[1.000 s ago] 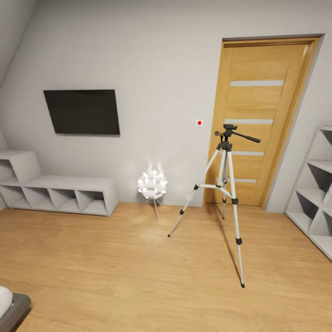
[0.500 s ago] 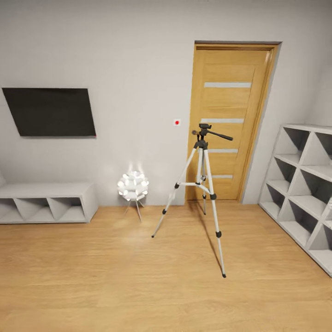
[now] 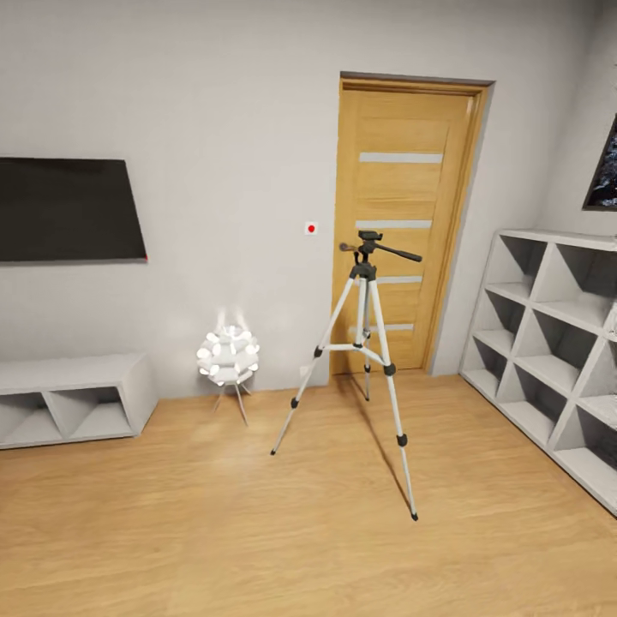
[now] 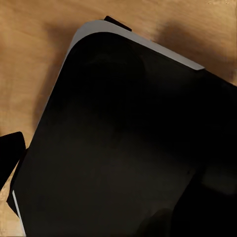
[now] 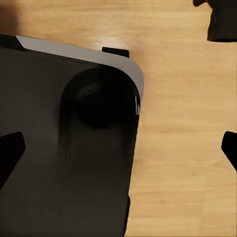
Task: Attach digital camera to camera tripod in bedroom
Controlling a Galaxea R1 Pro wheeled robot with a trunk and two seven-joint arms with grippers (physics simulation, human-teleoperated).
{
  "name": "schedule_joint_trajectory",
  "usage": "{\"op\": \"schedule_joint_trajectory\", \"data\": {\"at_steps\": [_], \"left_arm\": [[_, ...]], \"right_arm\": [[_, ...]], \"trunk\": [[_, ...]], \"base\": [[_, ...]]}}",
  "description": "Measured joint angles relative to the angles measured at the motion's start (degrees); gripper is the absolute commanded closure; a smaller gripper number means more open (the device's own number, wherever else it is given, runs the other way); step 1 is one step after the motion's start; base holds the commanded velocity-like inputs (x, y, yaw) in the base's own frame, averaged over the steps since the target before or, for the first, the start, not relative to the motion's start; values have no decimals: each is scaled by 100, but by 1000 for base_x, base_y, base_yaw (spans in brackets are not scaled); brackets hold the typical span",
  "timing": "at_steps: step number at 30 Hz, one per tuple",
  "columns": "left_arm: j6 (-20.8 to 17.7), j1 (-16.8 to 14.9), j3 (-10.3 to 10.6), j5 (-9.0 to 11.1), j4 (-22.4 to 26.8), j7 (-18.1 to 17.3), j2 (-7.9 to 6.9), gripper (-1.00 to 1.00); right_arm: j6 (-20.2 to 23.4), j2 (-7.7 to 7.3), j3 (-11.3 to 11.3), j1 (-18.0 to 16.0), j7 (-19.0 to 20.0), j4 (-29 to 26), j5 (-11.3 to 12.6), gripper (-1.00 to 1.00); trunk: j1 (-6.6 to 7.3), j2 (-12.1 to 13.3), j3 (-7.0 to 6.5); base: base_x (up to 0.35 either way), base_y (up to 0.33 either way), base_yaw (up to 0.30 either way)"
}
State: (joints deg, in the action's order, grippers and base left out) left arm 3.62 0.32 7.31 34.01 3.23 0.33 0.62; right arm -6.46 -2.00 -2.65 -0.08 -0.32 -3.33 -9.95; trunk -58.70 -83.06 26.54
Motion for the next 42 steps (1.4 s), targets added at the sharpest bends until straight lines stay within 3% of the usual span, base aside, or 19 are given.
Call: {"op": "schedule_joint_trajectory", "data": {"at_steps": [17, 42], "left_arm": [[-26, 0, 5, -3, 2, -1, 3, -100], [10, 0, 3, 5, 1, 91, 3, -100]], "right_arm": [[0, 20, -4, 0, 0, 17, 17, -100], [12, 7, -25, 0, -8, 27, 36, -100]], "trunk": [[0, 0, 0], [1, 0, 0]], "base": [[275, 234, -227], [311, 146, -288]]}}
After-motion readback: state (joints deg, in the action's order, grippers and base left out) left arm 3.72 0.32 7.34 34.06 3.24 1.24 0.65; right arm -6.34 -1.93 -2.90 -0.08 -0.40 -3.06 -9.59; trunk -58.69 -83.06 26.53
